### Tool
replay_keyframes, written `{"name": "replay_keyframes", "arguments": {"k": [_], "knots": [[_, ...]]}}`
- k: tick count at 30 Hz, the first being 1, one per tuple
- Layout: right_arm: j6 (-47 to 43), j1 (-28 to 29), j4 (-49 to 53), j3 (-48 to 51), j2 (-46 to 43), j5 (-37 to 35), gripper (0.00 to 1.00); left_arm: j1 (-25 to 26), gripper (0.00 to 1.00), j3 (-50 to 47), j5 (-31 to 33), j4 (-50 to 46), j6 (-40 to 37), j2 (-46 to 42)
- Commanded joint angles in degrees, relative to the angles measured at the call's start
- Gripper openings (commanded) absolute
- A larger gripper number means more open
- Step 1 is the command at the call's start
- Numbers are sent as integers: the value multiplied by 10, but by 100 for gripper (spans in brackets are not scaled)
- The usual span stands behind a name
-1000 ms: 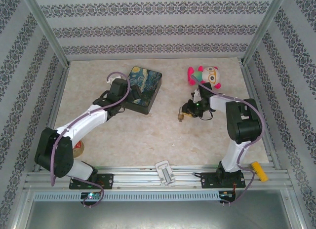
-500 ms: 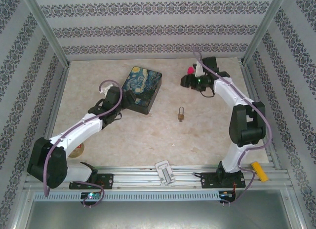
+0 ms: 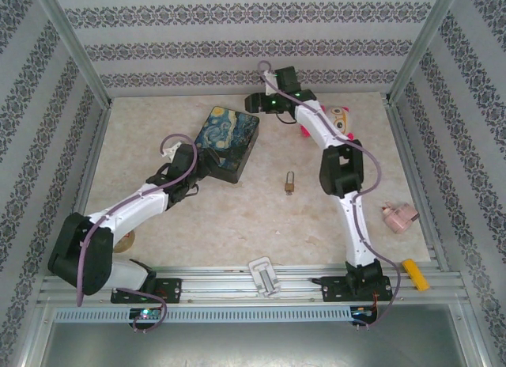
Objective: Unlock a padlock with a key
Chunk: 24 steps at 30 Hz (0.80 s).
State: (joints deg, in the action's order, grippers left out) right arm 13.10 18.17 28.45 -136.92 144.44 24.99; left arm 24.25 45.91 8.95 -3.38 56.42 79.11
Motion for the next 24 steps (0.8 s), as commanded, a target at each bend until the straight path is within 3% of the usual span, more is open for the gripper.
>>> {"name": "replay_keyframes", "arguments": {"k": [1,4,10,14,20,24], "knots": [[-11,-1,39,-82,54,9,74,-7,99,9,-9,34,12,17],[1,0,51,-123,91,30,72,-8,99,20,-11,42,8,37],[-8,10,49,-93,92,42,65,-15,99,45,-16,60,9,91],[-17,13,45,-46,68,42,50,-24,98,62,-30,79,6,123],[-7,22,10,112,-31,17,42,-40,85,97,-52,98,-24,168],[41,35,-52,292,-137,-24,41,-48,77,126,-73,107,-56,191]]}}
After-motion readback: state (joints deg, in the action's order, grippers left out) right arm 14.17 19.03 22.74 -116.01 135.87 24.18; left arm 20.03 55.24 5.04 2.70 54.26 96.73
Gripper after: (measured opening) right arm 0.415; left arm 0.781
